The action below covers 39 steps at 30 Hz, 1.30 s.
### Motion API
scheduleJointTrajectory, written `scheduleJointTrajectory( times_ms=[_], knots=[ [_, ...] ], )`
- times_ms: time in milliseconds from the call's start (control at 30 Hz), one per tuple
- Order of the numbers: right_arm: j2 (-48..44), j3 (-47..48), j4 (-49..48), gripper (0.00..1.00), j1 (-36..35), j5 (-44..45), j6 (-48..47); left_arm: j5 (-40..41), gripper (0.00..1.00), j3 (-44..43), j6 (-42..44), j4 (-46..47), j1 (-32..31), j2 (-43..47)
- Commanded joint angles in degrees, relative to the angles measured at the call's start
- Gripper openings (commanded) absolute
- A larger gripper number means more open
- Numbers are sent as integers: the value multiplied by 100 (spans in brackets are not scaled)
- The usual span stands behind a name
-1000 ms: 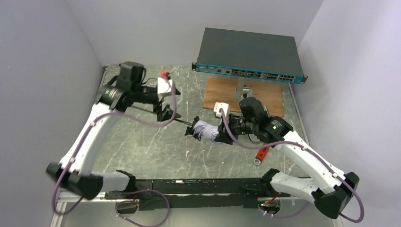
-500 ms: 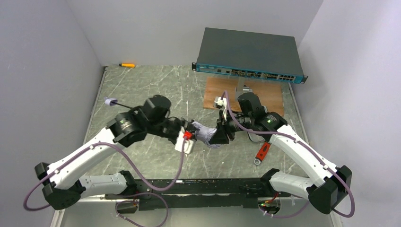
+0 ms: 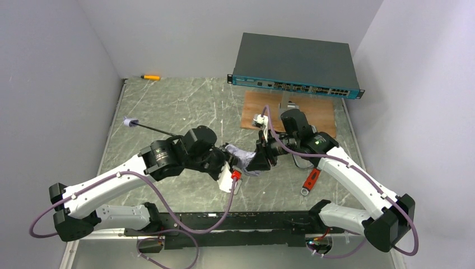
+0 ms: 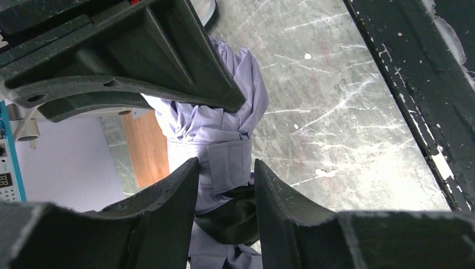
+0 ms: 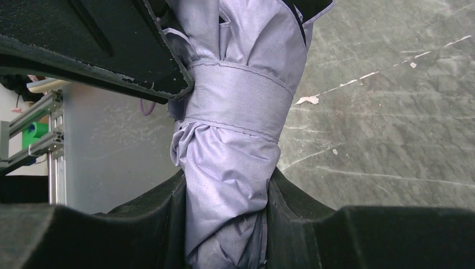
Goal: Open the umbrella
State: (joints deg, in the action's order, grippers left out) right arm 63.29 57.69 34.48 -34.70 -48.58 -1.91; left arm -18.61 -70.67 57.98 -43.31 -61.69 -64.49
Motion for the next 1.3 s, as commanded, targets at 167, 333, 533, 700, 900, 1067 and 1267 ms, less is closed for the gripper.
scheduleJointTrajectory(
  times_ms=[167, 333, 533, 700, 900, 1067, 1267],
  knots=[
    [-77, 251, -592, 0, 16, -436, 165, 241, 27, 246, 57, 197, -28, 80],
    [-15, 142, -902, 0, 80, -632, 747, 144, 21, 424, 98, 315, -74, 222],
    [53, 75, -1218, 0, 233, -825, 1185, 147, 15, 545, 214, 354, -136, 347],
    [80, 74, -1332, 0, 296, -962, 1316, 258, 24, 618, 208, 380, -168, 349],
    [60, 78, -1241, 0, 289, -1074, 1229, 621, 24, 783, 151, 545, -170, 306],
    [107, 71, -1370, 0, 328, -1144, 1387, 552, 0, 983, 141, 600, -168, 442],
    [281, 116, -1950, 0, 667, -1426, 2019, -123, 0, 1789, 201, 329, -289, 754]
  ],
)
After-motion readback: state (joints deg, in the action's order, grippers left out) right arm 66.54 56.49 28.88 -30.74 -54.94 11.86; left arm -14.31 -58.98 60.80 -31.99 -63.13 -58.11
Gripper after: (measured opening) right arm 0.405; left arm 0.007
